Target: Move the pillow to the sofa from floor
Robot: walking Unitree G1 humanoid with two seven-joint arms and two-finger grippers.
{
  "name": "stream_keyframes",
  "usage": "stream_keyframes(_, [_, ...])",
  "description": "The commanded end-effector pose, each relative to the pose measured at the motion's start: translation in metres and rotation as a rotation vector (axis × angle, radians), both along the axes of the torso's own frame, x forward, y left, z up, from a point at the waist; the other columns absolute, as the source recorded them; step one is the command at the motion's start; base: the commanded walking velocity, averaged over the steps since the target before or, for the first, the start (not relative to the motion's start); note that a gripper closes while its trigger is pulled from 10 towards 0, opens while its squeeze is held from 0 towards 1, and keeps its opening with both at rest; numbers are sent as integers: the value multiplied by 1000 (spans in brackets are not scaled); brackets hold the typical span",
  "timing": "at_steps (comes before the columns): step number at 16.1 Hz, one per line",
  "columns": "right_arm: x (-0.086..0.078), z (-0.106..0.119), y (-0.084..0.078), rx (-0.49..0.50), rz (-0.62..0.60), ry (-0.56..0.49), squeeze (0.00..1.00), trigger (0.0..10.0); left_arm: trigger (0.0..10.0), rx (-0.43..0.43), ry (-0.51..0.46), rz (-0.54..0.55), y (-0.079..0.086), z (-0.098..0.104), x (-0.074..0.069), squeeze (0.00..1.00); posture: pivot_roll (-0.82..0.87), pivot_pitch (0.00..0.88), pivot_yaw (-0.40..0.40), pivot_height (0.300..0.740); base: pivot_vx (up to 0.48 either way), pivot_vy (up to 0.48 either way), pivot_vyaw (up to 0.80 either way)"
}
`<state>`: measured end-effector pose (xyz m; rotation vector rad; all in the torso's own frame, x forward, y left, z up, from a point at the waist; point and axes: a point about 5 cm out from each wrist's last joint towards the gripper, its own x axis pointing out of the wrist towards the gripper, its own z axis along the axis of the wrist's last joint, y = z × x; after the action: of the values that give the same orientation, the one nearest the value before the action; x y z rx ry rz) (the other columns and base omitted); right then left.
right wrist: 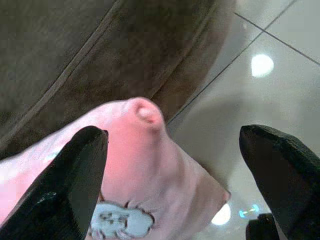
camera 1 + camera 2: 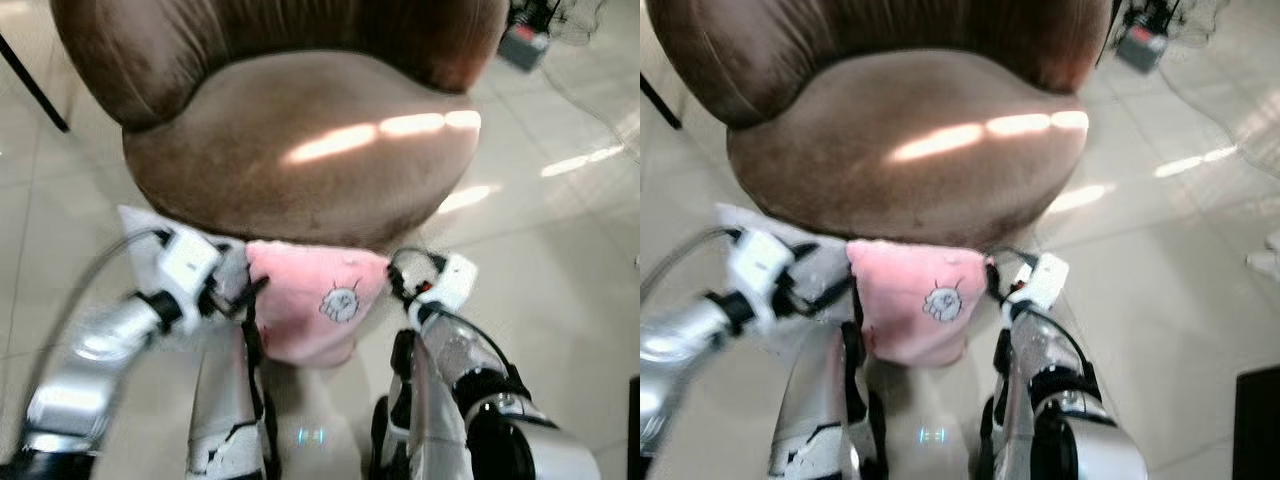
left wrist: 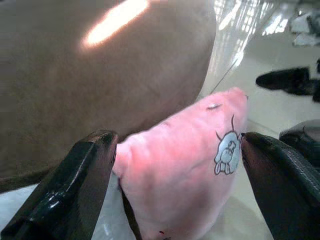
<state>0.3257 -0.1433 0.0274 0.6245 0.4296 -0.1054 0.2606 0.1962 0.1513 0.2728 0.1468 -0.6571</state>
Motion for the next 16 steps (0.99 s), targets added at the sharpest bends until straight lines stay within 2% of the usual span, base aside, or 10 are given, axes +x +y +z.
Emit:
stream_keyframes(1, [-4,-5,-3,57,-64,11,1000,10000,10000,-26,21,-48,-1,6,-7,0,306,334,16,526,0,0,0])
stream_keyframes(4, [-3,-6,5,126,-84,1,1000,10000,10000,-58,64,-159,-7,21,-19,0,323,339,38,526,0,0,0])
stream_keyframes(7, [1,2,36,206,37,-73,1000,10000,10000,-26,120,-222,-6,24,-28,0,337,345,53,526,0,0,0])
stream_keyframes(9, [2,4,44,205,60,-73,1000,10000,10000,-13,153,-250,-6,24,-32,0,342,353,53,526,0,0,0])
stream_keyframes(10, [1,4,48,169,82,-61,0,10000,10000,3,195,-279,-6,23,-37,0,349,360,50,526,0,0,0])
stream_keyframes(14, [5,6,48,19,133,-46,0,10000,10000,34,211,-270,-6,20,-44,0,368,391,48,526,0,0,0])
stream_keyframes(16, [4,2,38,-71,77,23,0,10000,10000,37,197,-239,-9,18,-43,0,376,392,43,526,0,0,0])
